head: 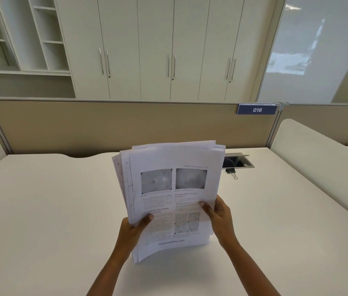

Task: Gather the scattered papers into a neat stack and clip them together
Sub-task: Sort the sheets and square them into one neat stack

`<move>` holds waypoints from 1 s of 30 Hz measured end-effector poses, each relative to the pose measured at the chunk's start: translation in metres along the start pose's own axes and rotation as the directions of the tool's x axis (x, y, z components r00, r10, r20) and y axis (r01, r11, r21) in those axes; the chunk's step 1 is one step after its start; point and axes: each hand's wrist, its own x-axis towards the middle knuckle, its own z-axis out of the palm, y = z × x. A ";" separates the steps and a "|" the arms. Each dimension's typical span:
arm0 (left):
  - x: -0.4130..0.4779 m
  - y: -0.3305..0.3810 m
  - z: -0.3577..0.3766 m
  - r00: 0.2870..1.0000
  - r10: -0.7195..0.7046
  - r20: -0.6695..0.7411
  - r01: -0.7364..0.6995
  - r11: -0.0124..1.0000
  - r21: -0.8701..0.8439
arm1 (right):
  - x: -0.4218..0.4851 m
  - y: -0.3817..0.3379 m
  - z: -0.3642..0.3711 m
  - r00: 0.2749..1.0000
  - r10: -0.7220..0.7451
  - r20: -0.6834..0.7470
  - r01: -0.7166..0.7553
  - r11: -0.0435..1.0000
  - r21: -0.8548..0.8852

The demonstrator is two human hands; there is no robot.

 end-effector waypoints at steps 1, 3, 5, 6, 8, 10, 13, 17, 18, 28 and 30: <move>0.002 0.001 0.000 1.000 0.004 -0.011 -0.004 1.000 0.011 | 0.001 0.001 0.000 1.000 -0.006 -0.017 0.006 1.000 -0.012; 0.005 0.003 0.001 0.999 0.037 -0.023 -0.036 0.999 0.021 | 0.004 0.000 0.001 0.999 -0.019 -0.044 0.019 1.000 -0.004; 0.007 0.003 0.002 0.998 0.064 -0.009 -0.064 0.998 0.006 | 0.007 -0.001 0.000 0.999 -0.027 -0.032 0.027 1.000 0.014; 0.006 0.002 0.002 0.998 0.061 0.006 -0.060 0.998 -0.008 | 0.007 0.000 -0.001 1.000 -0.018 -0.005 0.018 1.000 0.005; 0.005 -0.004 0.002 1.000 0.004 0.019 -0.003 0.999 -0.042 | 0.006 0.005 -0.001 0.997 0.031 0.071 -0.028 0.999 -0.040; 0.002 -0.011 0.001 0.999 -0.042 0.032 0.043 0.999 -0.022 | 0.003 0.015 -0.002 0.988 0.105 0.111 -0.091 0.989 -0.118; 0.002 -0.014 0.001 0.998 -0.068 0.010 0.068 0.997 0.030 | -0.001 0.026 -0.001 0.981 0.160 0.106 -0.137 0.971 -0.195; 0.010 -0.012 -0.004 0.995 -0.082 -0.055 0.084 0.996 0.020 | 0.004 0.024 -0.004 0.988 0.121 0.091 -0.096 0.965 -0.242; 0.012 -0.012 -0.006 0.994 -0.098 -0.055 0.098 0.995 0.007 | 0.006 0.023 -0.005 0.988 0.125 0.095 -0.099 0.964 -0.245; -0.003 -0.027 -0.008 0.944 -0.325 0.054 0.329 0.939 -0.100 | 0.015 0.035 -0.012 0.913 0.409 0.002 -0.358 0.802 -0.478; -0.008 -0.035 -0.005 0.928 -0.371 0.047 0.374 0.924 -0.083 | 0.010 0.041 -0.013 0.890 0.457 0.001 -0.382 0.746 -0.545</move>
